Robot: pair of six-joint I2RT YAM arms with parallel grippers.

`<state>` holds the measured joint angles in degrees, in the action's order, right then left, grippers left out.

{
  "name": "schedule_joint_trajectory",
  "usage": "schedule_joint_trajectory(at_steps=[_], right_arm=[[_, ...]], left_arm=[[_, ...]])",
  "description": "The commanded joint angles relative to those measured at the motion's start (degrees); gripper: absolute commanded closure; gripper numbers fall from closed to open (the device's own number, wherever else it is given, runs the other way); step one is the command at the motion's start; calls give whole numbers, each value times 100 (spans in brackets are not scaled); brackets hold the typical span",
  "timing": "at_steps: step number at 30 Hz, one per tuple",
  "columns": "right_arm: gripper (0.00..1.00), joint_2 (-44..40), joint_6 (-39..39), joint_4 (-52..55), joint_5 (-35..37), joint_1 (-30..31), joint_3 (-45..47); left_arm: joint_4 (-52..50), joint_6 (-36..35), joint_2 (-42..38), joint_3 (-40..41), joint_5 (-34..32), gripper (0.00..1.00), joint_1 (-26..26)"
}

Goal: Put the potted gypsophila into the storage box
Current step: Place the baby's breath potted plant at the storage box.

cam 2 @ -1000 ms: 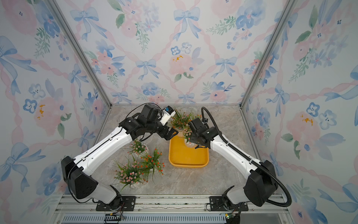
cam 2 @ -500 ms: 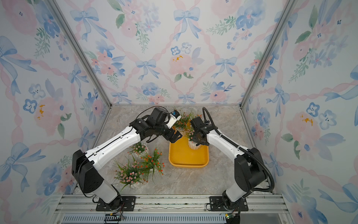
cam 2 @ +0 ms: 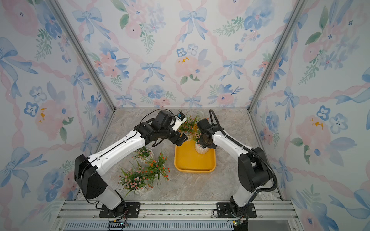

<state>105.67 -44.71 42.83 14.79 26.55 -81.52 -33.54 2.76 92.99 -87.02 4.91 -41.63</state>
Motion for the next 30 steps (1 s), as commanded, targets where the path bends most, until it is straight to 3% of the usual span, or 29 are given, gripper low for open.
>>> schedule_joint_trajectory(at_steps=[1,9,18,30], right_arm=[[100,129,32,8,191,-77,-173],[99,95,-65,-143,174,-168,-16],[65,-73,-279,-137,182,-179,-2],[50,-876,-389,-304,168,-211,164]], left_arm=[[66,53,70,4,-91,2,-22],[65,75,-66,108,-138,2,-27],[65,137,-199,252,-224,2,-22],[67,288,-85,43,-481,2,-23]])
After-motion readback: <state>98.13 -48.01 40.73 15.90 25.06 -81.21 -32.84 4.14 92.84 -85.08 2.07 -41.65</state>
